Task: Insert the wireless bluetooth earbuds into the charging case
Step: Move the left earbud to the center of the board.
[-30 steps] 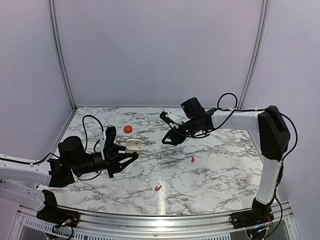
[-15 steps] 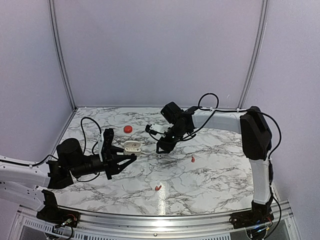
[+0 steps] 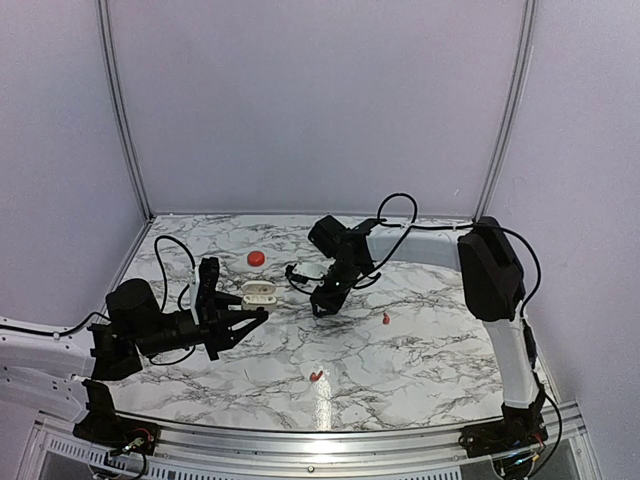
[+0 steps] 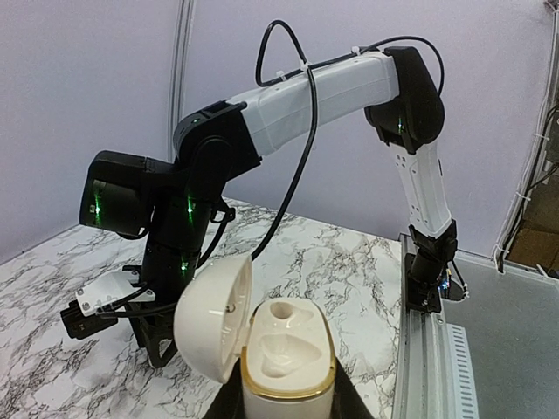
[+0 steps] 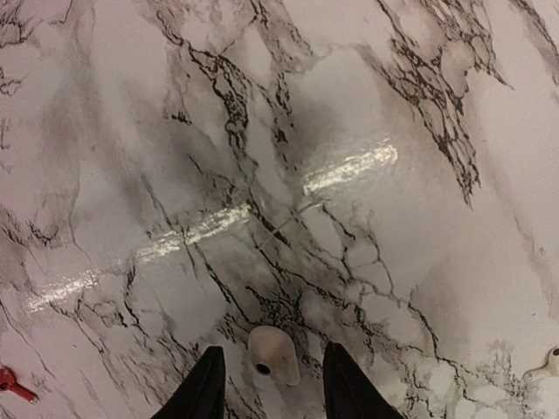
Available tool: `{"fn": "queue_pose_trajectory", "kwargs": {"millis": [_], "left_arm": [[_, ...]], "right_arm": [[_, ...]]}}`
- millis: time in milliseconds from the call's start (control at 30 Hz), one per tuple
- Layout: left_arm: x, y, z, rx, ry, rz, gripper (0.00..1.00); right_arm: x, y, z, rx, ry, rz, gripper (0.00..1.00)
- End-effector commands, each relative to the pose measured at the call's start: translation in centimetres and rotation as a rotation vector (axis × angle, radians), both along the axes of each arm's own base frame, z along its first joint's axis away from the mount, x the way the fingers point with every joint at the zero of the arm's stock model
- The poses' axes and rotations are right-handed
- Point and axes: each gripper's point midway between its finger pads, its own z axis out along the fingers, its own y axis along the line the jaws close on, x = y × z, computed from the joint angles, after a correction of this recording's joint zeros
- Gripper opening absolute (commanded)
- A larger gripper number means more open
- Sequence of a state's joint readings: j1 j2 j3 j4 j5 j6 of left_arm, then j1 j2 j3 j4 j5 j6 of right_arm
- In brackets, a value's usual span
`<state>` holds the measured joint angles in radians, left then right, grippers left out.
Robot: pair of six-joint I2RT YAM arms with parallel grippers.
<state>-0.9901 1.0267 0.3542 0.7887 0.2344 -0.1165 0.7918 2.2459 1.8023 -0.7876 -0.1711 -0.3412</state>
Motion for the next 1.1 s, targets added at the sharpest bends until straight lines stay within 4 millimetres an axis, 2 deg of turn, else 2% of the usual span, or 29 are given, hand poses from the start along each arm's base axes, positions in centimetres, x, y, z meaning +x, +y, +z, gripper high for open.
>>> {"fn": "queue_pose_trajectory", "kwargs": {"millis": [0, 200, 333, 433, 800, 933, 1067], "left_arm": [[0.1, 0.4, 1.5, -0.051, -0.037, 0.011, 0.0], [0.0, 0.4, 1.5, -0.052, -0.036, 0.01, 0.0], [0.0, 0.5, 1.6, -0.056, -0.034, 0.009, 0.0], [-0.1, 0.5, 1.7, -0.06, -0.034, 0.007, 0.0], [-0.2, 0.5, 2.1, -0.068, -0.036, 0.001, 0.0], [-0.2, 0.5, 2.2, -0.07, -0.036, 0.001, 0.0], [-0.2, 0.6, 2.2, -0.072, -0.037, 0.001, 0.0]], "right_arm": [[-0.1, 0.0, -0.2, -0.031, -0.001, 0.004, 0.36], [-0.7, -0.8, -1.0, -0.064, 0.004, 0.001, 0.3], [-0.8, -1.0, -1.1, -0.063, 0.004, 0.0, 0.29], [-0.8, -0.7, -1.1, -0.052, 0.003, 0.005, 0.35], [-0.3, 0.5, -1.1, -0.042, -0.008, 0.021, 0.35], [-0.2, 0.9, -1.2, -0.044, -0.013, 0.029, 0.34], [-0.4, 0.5, -1.4, -0.062, -0.005, 0.027, 0.28]]}}
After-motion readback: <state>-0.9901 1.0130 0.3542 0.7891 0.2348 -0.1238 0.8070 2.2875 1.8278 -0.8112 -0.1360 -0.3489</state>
